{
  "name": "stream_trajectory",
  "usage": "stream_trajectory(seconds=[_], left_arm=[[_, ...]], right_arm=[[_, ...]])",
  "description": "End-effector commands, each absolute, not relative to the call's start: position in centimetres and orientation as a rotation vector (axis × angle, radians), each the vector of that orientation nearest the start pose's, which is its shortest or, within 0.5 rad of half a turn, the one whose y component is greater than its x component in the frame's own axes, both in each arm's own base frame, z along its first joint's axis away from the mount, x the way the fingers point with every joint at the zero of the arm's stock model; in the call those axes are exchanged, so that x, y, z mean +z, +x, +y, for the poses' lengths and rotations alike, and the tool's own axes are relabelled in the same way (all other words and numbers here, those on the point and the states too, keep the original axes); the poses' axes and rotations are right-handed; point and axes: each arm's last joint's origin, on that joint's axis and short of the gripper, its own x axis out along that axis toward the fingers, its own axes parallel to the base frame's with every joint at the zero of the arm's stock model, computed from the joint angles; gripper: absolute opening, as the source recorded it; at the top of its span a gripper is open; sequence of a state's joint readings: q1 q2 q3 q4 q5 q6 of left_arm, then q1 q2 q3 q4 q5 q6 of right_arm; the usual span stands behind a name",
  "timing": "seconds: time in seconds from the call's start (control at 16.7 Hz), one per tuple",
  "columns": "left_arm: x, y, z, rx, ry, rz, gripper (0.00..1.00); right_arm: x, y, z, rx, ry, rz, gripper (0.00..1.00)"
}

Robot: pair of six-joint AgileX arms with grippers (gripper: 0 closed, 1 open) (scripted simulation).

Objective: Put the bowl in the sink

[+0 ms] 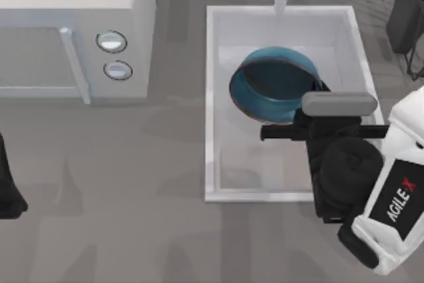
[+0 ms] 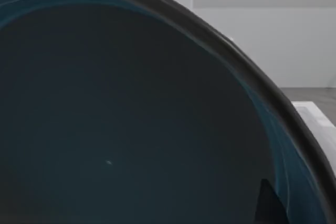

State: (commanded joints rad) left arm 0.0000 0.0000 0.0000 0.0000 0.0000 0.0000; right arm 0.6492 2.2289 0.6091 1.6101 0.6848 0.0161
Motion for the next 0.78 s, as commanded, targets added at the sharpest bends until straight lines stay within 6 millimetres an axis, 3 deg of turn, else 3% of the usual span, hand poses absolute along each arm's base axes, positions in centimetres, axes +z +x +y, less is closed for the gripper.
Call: stream_trajectory(seconds=[0.24,0.78], left_arm=[[16.00,10.57,-0.12,0.000,0.000,0.000,1.00],[16.00,10.57,-0.12,0.000,0.000,0.000,1.00]], right_arm=[[5.90,27.04,18.36,-0.010,0.000,0.000,0.00],[5.90,27.04,18.36,-0.010,0.000,0.000,0.68]])
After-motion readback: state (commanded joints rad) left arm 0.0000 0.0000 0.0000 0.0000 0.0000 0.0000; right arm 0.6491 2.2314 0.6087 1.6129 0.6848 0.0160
